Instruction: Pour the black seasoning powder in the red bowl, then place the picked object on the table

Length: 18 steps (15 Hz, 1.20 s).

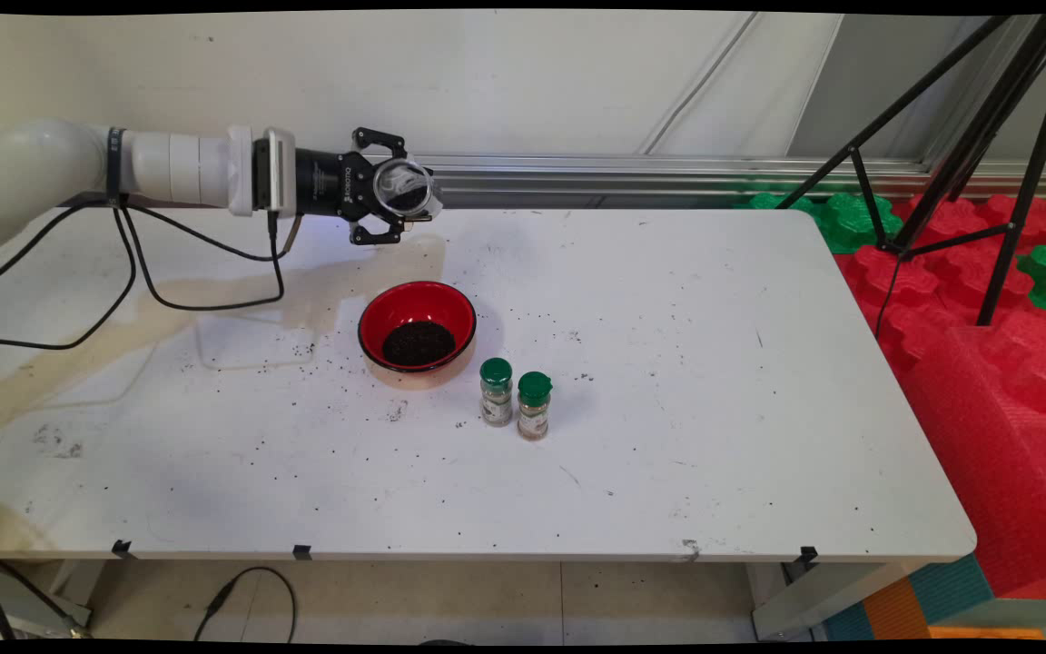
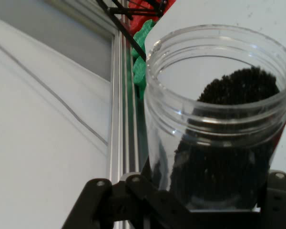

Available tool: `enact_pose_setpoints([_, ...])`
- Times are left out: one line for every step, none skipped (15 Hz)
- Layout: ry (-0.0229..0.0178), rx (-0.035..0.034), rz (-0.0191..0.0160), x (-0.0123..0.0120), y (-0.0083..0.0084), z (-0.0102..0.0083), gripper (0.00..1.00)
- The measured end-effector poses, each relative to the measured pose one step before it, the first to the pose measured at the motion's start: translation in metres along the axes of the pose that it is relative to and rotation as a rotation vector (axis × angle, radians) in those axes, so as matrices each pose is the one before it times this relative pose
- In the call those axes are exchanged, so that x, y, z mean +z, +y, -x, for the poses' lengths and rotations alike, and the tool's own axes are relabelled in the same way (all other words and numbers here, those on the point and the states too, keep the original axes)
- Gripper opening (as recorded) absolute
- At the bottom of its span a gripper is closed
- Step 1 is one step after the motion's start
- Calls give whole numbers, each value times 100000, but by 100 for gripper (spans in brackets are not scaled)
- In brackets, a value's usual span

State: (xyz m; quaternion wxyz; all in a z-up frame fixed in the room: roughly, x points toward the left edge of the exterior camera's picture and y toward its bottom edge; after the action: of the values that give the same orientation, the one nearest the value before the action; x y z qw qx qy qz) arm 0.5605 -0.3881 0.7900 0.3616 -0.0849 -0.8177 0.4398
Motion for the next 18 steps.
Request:
enact_pose_setpoints([281, -4857, 140, -84, -234, -57, 0])
enact_pose_setpoints([309, -4880, 22, -93, -233, -57, 0])
enact_pose_setpoints([317, -4206, -10, -40, -230, -60, 0])
enact_pose_setpoints([367, -4741, -138, -76, -263, -83, 0])
enact_pose_setpoints([352, -4940, -158, -69, -251, -58, 0])
enact_pose_setpoints([305, -4106, -203, -60, -213, -59, 0])
enact_pose_setpoints([362, -4589, -128, -22, -233, -66, 0])
enact_pose_setpoints([415, -4367, -93, 23, -227, -75, 0])
enact_pose_setpoints([243, -3838, -267, 4, -178, -26, 0])
enact_pose_setpoints([268, -4364, -386, 47, -217, -29, 0])
enact_pose_setpoints([156, -4412, -550, 105, -240, 5, 0])
enact_pose_setpoints([-12, -3655, -513, 98, -199, 12, 0])
enact_pose_setpoints([-89, -4141, -569, 153, -223, 25, 0])
enact_pose_setpoints([-299, -4136, -451, 215, -205, 54, 0])
enact_pose_setpoints([-321, -3533, -430, 191, -169, 51, 0])
enact_pose_setpoints([-285, -2236, -154, 154, -93, 48, 0])
enact_pose_setpoints([-427, -3092, 20, 261, -112, 97, 0])
enact_pose_setpoints([-246, -1832, -22, 149, -72, 45, 0])
